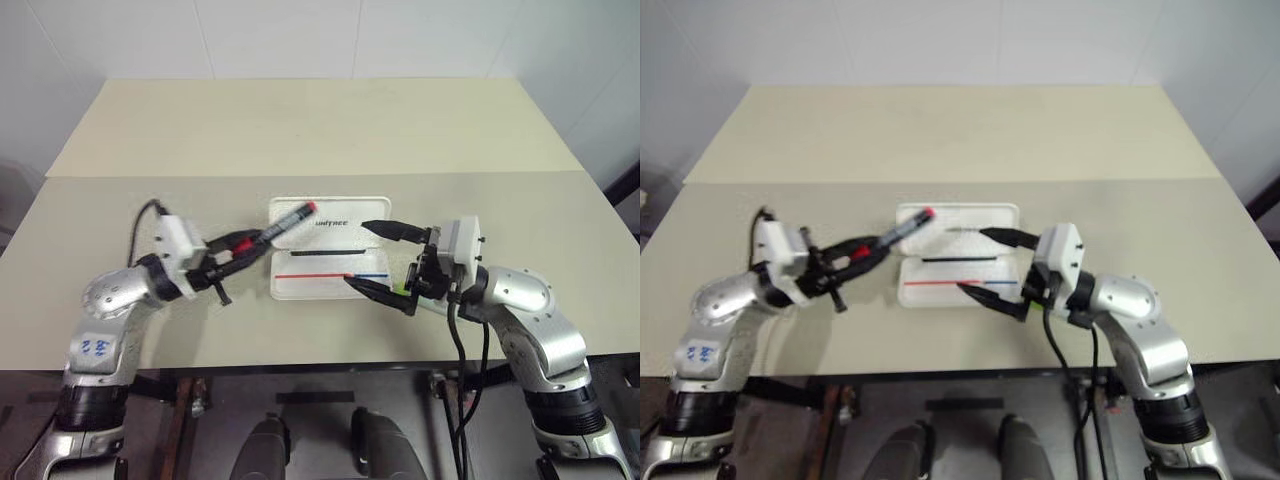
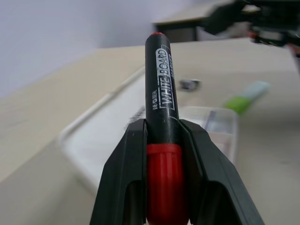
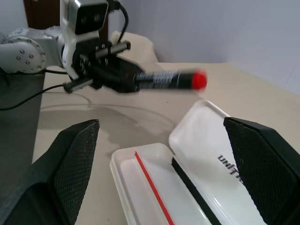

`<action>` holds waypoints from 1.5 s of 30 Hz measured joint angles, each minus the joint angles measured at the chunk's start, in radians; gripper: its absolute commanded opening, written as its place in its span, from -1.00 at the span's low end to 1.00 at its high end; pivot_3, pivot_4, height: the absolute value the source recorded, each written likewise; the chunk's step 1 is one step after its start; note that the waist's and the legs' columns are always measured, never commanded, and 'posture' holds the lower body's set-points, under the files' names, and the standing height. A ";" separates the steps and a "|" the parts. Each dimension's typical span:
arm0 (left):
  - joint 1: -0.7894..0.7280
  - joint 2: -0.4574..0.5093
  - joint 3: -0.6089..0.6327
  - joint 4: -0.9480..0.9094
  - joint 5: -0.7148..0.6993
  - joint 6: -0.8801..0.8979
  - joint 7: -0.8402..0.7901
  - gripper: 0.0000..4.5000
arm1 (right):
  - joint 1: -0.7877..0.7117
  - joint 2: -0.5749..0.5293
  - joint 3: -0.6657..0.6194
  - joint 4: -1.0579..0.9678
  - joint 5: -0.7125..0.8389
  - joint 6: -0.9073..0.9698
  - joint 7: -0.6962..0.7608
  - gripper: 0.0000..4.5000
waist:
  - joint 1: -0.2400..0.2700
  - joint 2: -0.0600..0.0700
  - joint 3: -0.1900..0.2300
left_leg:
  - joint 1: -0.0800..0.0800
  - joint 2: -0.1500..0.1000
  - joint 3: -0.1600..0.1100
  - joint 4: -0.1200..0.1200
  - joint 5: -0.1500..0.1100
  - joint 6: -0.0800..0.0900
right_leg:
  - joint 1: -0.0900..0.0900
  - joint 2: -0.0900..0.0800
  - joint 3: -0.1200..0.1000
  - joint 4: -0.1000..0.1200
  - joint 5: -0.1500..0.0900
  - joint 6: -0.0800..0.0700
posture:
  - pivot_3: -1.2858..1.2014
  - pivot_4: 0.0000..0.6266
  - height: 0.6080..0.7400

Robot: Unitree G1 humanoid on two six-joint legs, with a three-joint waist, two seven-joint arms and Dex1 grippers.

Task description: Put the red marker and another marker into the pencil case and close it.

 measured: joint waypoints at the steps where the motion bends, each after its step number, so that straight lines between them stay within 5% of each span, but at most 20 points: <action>1: -0.030 0.003 -0.026 0.046 0.023 -0.027 -0.031 -0.74 | 0.007 -0.003 -0.004 -0.013 0.000 0.000 -0.006 1.00 | -0.001 0.000 0.000 | 0.000 0.000 0.000 0.000 0.000 0.000 | 0.000 0.000 0.000 0.000 0.000 0.000 | 0.03 -0.52 1.00; 10: -0.309 -0.074 -0.194 0.511 0.199 -0.306 -0.208 -0.74 | 0.112 -0.054 -0.063 -0.107 -0.001 0.014 -0.065 1.00 | 0.001 0.000 0.000 | -0.001 -0.001 0.000 0.002 0.000 0.001 | 0.000 0.000 0.000 0.001 0.000 0.002 | 0.03 -0.52 1.00; 23: -0.489 -0.187 -0.241 0.904 0.355 -0.513 -0.117 -0.74 | 0.218 -0.064 -0.109 -0.239 -0.009 0.045 -0.178 1.00 | 0.003 -0.001 0.000 | -0.001 -0.001 -0.001 0.009 0.000 0.001 | 0.001 0.000 0.000 0.006 0.001 0.003 | 0.03 -0.52 1.00; 24: -0.492 -0.192 -0.240 0.915 0.357 -0.512 -0.109 -0.40 | 0.218 -0.064 -0.109 -0.242 -0.009 0.045 -0.183 1.00 | 0.004 -0.001 0.000 | -0.002 -0.002 -0.001 0.011 0.000 0.002 | 0.002 0.000 0.000 0.006 0.001 0.004 | 0.03 -0.52 1.00; 34: -0.479 -0.215 -0.198 0.881 0.335 -0.492 -0.087 0.99 | 0.213 -0.064 -0.108 -0.243 -0.009 0.045 -0.192 1.00 | 0.002 -0.001 0.000 | -0.002 -0.002 -0.002 0.014 -0.001 0.003 | 0.004 0.000 0.001 0.007 0.001 0.005 | 0.03 -0.52 1.00; 45: -0.424 -0.230 -0.174 0.779 0.243 -0.466 -0.197 0.99 | 0.180 -0.070 -0.118 -0.165 0.043 0.056 -0.150 1.00 | 0.001 -0.001 0.000 | -0.002 -0.002 -0.002 0.016 -0.001 0.004 | 0.004 0.000 0.001 0.007 0.001 0.005 | 0.03 -0.52 1.00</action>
